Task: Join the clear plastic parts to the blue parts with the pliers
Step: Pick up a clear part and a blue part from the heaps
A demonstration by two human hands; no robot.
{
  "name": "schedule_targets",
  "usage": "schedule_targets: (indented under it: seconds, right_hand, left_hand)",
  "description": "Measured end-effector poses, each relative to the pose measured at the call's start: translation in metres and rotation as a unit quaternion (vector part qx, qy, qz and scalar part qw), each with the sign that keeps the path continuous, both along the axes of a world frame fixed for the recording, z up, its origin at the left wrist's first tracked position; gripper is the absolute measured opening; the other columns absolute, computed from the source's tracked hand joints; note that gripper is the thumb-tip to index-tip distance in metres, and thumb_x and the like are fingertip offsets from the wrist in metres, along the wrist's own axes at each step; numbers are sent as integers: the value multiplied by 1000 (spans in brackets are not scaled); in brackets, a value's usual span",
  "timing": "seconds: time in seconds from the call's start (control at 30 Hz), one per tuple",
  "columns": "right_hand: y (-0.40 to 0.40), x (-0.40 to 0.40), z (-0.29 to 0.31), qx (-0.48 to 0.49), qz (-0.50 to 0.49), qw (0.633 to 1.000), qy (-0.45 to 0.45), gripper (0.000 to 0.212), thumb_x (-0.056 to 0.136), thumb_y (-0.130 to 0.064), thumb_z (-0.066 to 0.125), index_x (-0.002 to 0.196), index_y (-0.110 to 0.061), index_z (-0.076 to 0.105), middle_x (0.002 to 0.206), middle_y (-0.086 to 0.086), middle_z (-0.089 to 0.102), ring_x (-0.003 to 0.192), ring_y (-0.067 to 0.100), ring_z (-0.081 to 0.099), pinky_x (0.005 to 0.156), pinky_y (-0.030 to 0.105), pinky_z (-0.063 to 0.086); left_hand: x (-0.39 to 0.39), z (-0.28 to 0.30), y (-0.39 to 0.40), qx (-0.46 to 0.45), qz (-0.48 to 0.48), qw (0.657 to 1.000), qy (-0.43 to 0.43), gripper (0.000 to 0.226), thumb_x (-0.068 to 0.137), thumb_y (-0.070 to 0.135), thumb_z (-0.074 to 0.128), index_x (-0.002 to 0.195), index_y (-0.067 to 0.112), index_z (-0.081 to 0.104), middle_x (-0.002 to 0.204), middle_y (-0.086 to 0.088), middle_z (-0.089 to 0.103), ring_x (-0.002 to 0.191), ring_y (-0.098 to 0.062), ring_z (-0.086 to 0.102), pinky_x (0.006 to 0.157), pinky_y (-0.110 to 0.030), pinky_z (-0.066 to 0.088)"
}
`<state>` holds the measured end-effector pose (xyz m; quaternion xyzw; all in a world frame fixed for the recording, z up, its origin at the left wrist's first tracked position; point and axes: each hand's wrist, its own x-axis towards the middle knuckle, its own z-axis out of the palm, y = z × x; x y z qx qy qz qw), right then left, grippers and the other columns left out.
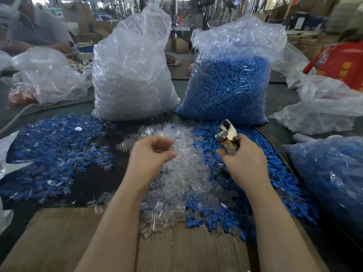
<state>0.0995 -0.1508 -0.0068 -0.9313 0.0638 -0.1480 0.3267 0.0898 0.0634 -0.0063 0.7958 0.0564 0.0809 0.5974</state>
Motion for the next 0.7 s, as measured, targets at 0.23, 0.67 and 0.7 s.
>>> schedule_targets:
  seconds: [0.23,0.67,0.7]
  right_hand:
    - [4,-4,5,48,25,998,-15,23,87,-38,71,101,-21,64,91,-4,67,87,22,60,77,42,51]
    - [7,-5,7,124,47,991,-12,17,88,-27,70,103,-20,68,94,-3,69,90,21,63,84,48,53]
    - [7,-5,7,128,47,991,-13,16,88,-28,71,102,-20,68,94,-4,69,90,20,63,84,48,52]
  left_hand:
    - [-3,3,-18,-26,11,999,-41,22,76,11,83,87,27,74,81,9,76,80,-5,72,82,-29,59]
    - [-5,1,-21,8,13,998,-57,23,80,11,79,94,28,72,77,8,72,71,-7,67,69,-26,58]
    - [-5,1,-22,8,17,998,-57,21,80,11,79,91,27,72,77,7,73,71,-7,68,70,-26,57]
